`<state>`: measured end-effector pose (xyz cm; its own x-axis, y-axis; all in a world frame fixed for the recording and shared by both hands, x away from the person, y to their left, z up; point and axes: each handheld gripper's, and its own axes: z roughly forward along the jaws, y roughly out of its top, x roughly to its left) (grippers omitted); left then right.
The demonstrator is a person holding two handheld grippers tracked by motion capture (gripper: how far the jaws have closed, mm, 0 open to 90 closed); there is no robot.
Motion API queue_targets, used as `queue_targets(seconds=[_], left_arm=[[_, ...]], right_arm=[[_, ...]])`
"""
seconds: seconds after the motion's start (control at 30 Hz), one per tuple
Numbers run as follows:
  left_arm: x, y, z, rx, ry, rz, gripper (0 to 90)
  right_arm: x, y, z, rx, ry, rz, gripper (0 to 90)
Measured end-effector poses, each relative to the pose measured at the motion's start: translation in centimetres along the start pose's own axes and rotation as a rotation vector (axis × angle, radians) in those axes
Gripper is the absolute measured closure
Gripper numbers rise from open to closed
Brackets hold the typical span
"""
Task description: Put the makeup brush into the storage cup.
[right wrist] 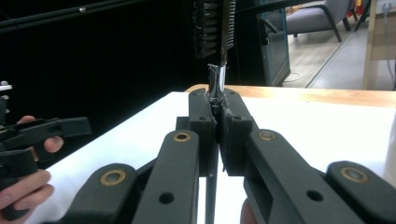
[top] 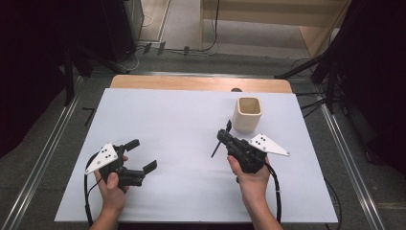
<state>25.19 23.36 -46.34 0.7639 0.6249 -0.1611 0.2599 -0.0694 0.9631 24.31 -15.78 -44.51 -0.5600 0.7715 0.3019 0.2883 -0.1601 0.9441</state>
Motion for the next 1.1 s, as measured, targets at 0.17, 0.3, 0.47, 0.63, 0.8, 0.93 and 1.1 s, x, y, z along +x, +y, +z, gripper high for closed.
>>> queue_targets(seconds=[0.17,0.3,0.47,0.63,0.8,0.93,1.1], left_arm=[[0.8,-0.6,-1.6,-0.009,0.043,0.008,0.0],[1.4,-1.0,-3.0,-0.013,0.082,0.013,0.0],[1.5,-1.4,-3.8,-0.003,0.104,0.032,0.0],[1.9,-1.8,-4.8,-0.013,0.121,0.024,0.0],[2.1,-2.2,-5.3,-0.015,0.127,0.019,0.0],[2.3,-2.5,-5.7,-0.009,0.136,0.016,0.0],[2.7,-2.6,-6.5,-0.020,0.151,0.009,0.0]], right_arm=[[-0.2,0.3,-0.2,-0.003,-0.013,-0.020,86.8],[-0.7,1.0,-0.6,-0.018,-0.036,-0.039,86.8],[-1.2,1.6,-0.9,-0.029,-0.051,-0.054,86.8],[-2.0,2.4,-1.0,-0.036,-0.079,-0.063,86.8],[-2.5,3.5,-1.0,-0.043,-0.103,-0.088,86.8],[-2.8,4.3,-1.0,-0.045,-0.114,-0.100,86.7],[-3.1,5.2,-0.9,-0.049,-0.125,-0.117,86.8]])
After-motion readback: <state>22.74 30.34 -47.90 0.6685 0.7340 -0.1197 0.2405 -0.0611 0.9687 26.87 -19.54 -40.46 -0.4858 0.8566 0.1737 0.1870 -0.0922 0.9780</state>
